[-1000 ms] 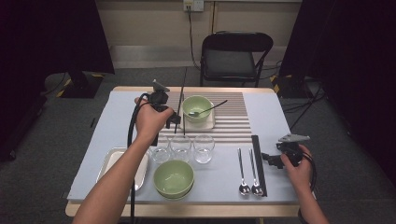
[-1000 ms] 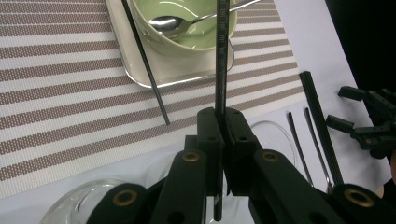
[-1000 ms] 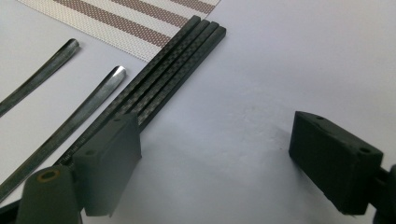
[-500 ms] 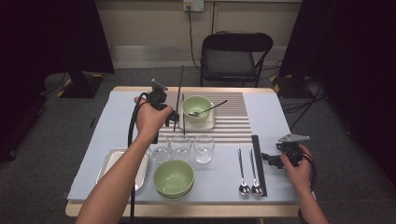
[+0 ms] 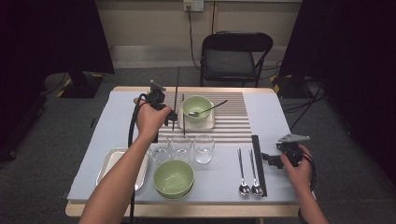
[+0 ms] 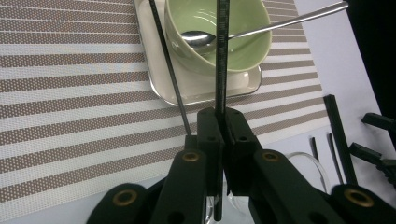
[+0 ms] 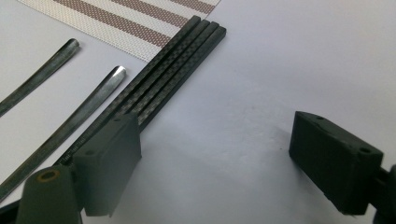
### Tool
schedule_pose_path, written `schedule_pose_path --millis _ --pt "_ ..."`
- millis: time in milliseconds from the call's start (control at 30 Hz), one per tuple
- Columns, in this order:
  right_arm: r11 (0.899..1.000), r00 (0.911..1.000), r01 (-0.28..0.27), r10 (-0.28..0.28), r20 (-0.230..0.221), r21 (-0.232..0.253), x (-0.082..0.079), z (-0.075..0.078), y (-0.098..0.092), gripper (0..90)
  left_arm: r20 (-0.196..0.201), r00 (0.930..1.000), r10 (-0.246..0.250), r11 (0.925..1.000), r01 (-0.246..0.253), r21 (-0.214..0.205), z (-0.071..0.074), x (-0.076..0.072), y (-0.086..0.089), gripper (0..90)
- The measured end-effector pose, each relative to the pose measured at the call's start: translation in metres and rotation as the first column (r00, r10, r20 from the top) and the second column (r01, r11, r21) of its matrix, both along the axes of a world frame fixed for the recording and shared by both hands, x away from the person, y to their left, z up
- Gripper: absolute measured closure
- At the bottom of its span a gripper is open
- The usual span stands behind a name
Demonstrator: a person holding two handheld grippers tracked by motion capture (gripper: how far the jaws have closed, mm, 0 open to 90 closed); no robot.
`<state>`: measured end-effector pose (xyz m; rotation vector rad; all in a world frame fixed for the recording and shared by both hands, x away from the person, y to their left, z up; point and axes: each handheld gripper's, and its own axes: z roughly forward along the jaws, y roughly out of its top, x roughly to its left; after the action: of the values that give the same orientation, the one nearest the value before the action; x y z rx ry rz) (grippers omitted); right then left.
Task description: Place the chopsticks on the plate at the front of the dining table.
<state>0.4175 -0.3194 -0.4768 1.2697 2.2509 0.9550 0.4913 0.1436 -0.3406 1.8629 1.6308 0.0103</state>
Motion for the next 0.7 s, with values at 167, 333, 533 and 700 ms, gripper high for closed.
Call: schedule_pose_path --millis 167,333,533,700 --pt "1.0 1.0 0.0 0.0 0.001 -0.001 0.0 0.0 0.0 15.8 -0.005 0.9997 0.022 0.9997 -0.022 0.006 -0.003 0.003 0.003 86.9" --pt "1.0 1.0 0.0 0.0 0.001 -0.001 0.0 0.0 0.0 15.8 -0.007 0.9996 0.025 0.9996 -0.025 0.01 -0.005 0.005 0.004 87.0" --pt "1.0 1.0 0.0 0.0 0.001 -0.001 0.0 0.0 0.0 15.8 -0.01 0.9996 0.028 0.9995 -0.028 0.013 -0.008 0.008 0.002 86.9" --pt "1.0 1.0 0.0 0.0 0.001 -0.001 0.0 0.0 0.0 15.8 -0.016 0.9993 0.033 0.9994 -0.033 0.014 -0.011 0.012 -0.001 86.9"
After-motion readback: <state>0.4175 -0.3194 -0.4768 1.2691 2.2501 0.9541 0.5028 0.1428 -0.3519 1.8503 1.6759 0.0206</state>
